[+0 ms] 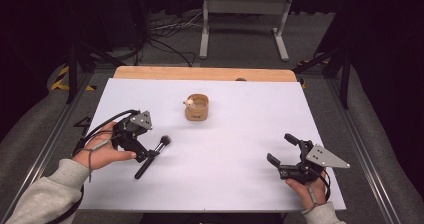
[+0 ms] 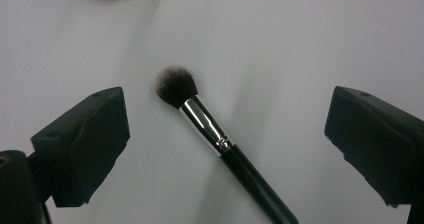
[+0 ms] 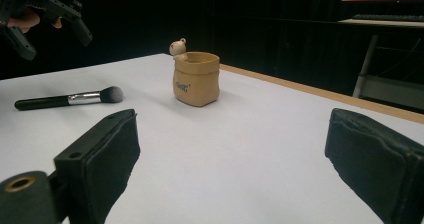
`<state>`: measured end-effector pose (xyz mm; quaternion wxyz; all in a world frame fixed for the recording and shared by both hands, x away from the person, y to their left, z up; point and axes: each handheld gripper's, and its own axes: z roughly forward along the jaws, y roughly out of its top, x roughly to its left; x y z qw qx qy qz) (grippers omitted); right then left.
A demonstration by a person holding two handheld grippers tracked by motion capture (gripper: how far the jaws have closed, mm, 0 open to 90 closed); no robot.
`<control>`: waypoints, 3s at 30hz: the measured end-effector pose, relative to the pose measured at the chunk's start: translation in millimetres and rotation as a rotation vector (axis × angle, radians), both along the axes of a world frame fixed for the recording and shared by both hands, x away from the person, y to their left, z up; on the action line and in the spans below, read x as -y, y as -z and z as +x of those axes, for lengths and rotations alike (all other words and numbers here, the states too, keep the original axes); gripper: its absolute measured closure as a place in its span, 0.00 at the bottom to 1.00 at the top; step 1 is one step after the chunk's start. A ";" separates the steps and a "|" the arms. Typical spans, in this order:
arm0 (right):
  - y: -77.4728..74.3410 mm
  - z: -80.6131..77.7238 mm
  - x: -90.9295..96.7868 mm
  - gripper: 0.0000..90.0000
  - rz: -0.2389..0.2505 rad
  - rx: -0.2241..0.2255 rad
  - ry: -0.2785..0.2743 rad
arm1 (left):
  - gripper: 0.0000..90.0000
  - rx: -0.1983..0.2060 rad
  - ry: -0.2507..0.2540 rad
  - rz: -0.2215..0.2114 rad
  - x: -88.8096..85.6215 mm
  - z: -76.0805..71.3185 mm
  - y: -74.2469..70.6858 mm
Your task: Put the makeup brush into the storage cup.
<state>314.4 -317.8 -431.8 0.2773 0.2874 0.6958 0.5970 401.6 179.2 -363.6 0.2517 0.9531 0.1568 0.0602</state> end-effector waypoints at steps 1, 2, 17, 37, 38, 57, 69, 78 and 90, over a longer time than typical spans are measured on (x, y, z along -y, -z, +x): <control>0.0 -0.1 0.0 0.09 0.000 -0.001 -0.001 | 0.05 0.000 0.007 0.013 1.0 0.8 -0.1; 0.0 -0.2 0.1 0.09 -0.001 -0.001 0.000 | 0.05 -0.006 0.005 0.020 1.9 0.8 0.0; -0.3 -0.3 -0.3 0.09 0.001 -0.006 -0.004 | 0.05 -0.040 0.016 0.128 9.4 7.2 9.3; 0.4 -0.1 -0.4 0.09 0.000 -0.012 -0.011 | 0.06 -0.090 0.012 0.202 17.2 13.1 25.7; 0.4 -0.3 -0.3 0.09 0.000 -0.013 -0.009 | 0.06 -0.092 0.012 0.207 17.6 13.2 26.3; 0.9 0.2 -0.4 0.09 0.003 -0.019 -0.016 | 0.07 -0.139 -0.010 0.281 20.9 14.8 45.4; 1.8 0.7 -1.0 0.09 0.003 -0.028 -0.018 | 0.29 -0.166 -0.016 0.315 21.5 15.5 52.2; 1.9 0.8 -0.7 0.09 0.002 -0.028 -0.018 | 0.45 -0.193 -0.011 0.331 25.2 17.1 55.3; 1.9 0.6 -1.0 0.09 0.002 -0.030 -0.019 | 0.67 -0.230 -0.035 0.346 27.2 18.3 60.1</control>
